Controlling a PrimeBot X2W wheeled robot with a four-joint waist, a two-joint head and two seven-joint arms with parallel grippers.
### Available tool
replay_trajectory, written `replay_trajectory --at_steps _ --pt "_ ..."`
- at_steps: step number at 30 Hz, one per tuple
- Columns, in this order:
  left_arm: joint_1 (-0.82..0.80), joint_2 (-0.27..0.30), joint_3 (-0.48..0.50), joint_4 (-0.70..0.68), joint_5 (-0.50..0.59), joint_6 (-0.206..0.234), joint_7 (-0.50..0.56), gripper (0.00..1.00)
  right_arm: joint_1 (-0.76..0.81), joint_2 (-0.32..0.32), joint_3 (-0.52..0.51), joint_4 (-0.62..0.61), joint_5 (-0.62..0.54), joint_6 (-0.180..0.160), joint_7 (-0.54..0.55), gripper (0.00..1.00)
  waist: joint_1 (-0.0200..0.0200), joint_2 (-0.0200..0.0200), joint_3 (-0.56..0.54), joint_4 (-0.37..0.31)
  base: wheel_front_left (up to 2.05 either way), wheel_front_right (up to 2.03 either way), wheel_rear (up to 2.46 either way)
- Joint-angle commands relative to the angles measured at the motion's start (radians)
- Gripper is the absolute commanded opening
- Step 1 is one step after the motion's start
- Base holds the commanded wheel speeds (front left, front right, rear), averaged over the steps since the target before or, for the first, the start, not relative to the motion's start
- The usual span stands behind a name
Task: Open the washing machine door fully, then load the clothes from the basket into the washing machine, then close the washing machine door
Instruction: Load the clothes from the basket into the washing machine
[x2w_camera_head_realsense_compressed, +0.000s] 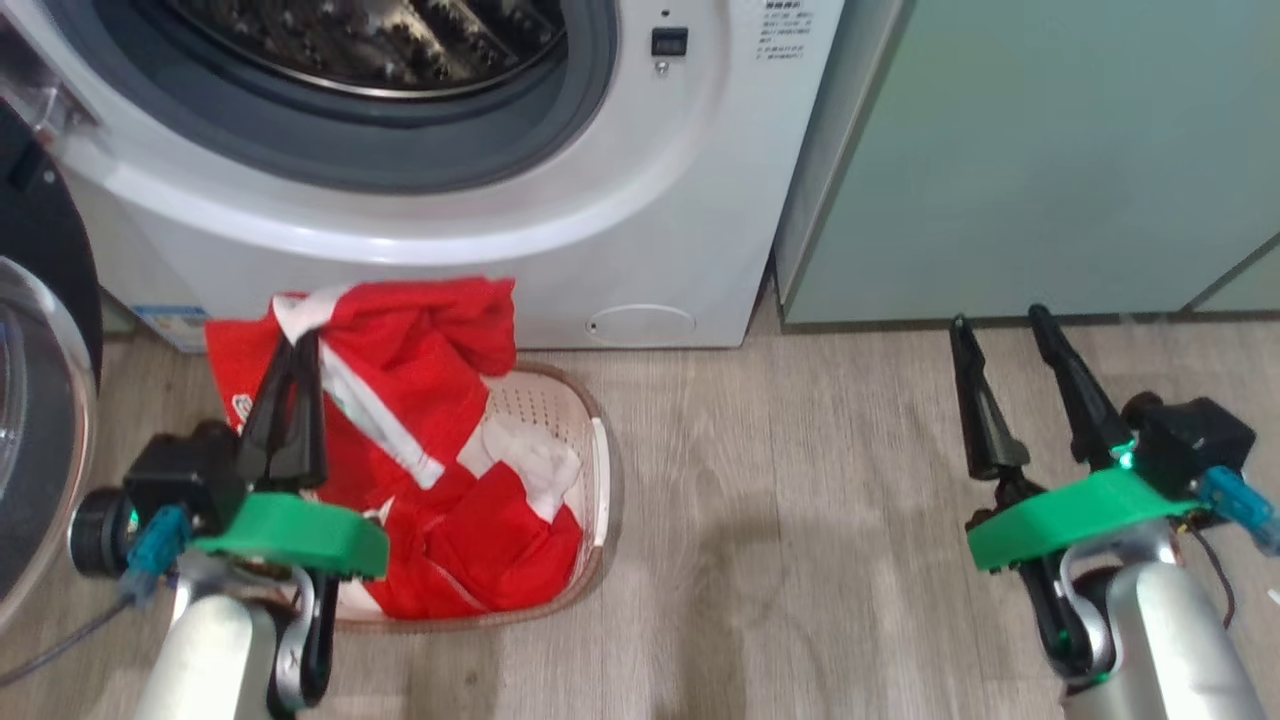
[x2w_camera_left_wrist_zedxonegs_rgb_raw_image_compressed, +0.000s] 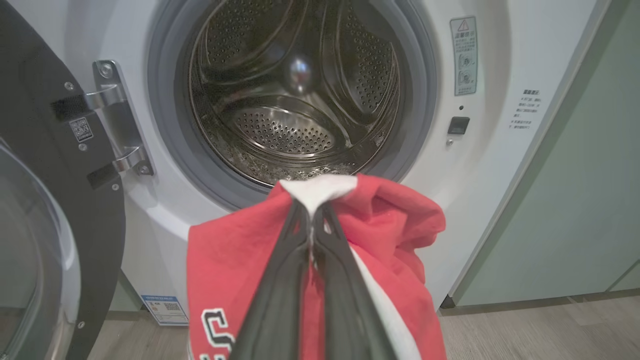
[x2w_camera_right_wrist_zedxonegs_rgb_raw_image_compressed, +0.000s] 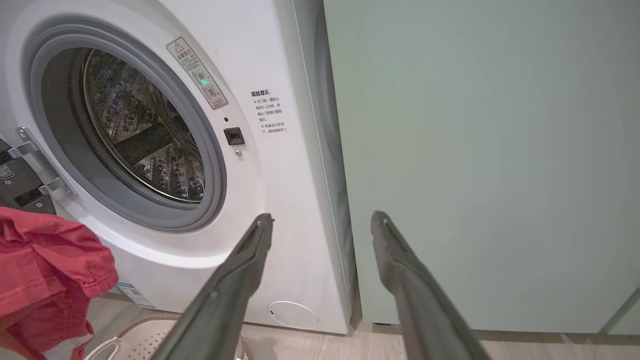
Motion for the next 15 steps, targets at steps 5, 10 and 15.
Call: replay_trajectory --at_steps 5,10,15 --pt "0.028 0.031 0.026 -0.077 0.01 0.02 0.02 0.0 0.028 0.002 0.022 -0.052 -0.004 0.0 0.013 1.0 0.0001 0.0 -0.051 -0.009 0.0 0.0 0.0" --pt "0.063 0.041 0.015 -0.094 0.017 0.025 0.038 0.0 0.058 0.002 0.024 -0.066 -0.009 0.0 0.026 1.0 0.0001 0.0 -0.083 -0.015 0.0 0.0 0.0" --pt "0.09 0.049 0.008 -0.111 0.021 0.031 0.051 0.0 0.086 0.002 0.016 -0.082 -0.016 0.0 0.038 1.0 0.0001 0.0 -0.106 -0.02 0.0 0.0 0.0"
